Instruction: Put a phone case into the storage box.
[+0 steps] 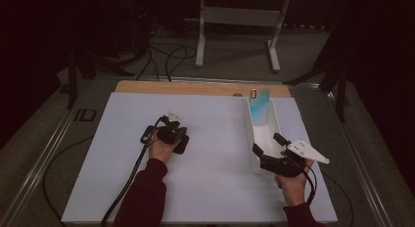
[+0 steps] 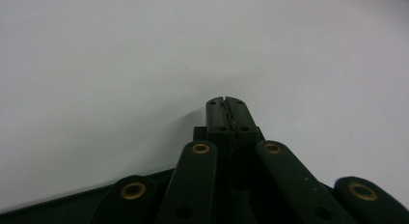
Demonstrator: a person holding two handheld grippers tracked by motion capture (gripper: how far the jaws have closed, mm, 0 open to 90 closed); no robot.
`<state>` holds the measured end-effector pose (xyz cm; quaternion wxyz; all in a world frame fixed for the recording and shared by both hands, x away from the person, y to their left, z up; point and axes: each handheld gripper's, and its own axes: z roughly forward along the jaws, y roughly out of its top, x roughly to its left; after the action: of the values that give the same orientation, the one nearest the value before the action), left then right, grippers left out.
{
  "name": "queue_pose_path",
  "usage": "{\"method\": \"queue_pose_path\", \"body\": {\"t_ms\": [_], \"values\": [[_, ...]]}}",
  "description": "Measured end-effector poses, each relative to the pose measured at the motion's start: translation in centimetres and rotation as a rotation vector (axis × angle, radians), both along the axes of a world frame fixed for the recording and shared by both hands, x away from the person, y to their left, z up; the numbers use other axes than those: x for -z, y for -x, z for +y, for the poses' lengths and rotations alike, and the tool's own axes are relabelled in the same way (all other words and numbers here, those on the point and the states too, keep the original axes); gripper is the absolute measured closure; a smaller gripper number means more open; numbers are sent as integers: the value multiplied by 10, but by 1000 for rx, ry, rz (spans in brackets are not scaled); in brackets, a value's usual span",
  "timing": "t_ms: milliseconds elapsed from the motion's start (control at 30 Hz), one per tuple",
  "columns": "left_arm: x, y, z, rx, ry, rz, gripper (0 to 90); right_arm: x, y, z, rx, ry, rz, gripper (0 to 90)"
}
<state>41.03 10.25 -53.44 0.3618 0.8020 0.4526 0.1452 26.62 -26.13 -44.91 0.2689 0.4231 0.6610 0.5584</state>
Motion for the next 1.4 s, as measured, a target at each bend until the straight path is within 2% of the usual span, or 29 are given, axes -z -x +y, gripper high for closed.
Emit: {"method": "queue_pose_path", "body": {"t_ms": [33,200,400,533,667,767,867,1067,1200,1400], "values": [[0,-1,-3,-1,16,22,900,0,0,0,2,-3,2,97],[0,-3,-3,0,26,39,900,1,0,1,-3,-2,0,97],[-2,-1,-3,18,8,48,900,1,0,1,-3,1,3,97],[-5,7,-4,48,-24,68,900,1,0,0,-3,-3,3,97],[-7,14,-4,81,-47,68,900,0,1,0,-2,2,0,97],[-6,28,1,109,-34,65,900,0,0,0,-3,3,0,97],[-7,34,3,118,-47,63,900,1,0,0,-2,3,2,97],[-8,54,16,98,-50,67,900,-1,1,0,-2,2,-2,96],[-6,77,28,83,-25,53,900,0,1,0,-2,4,-1,97],[-6,96,44,63,-33,44,900,0,1,3,-10,11,-2,96]]}}
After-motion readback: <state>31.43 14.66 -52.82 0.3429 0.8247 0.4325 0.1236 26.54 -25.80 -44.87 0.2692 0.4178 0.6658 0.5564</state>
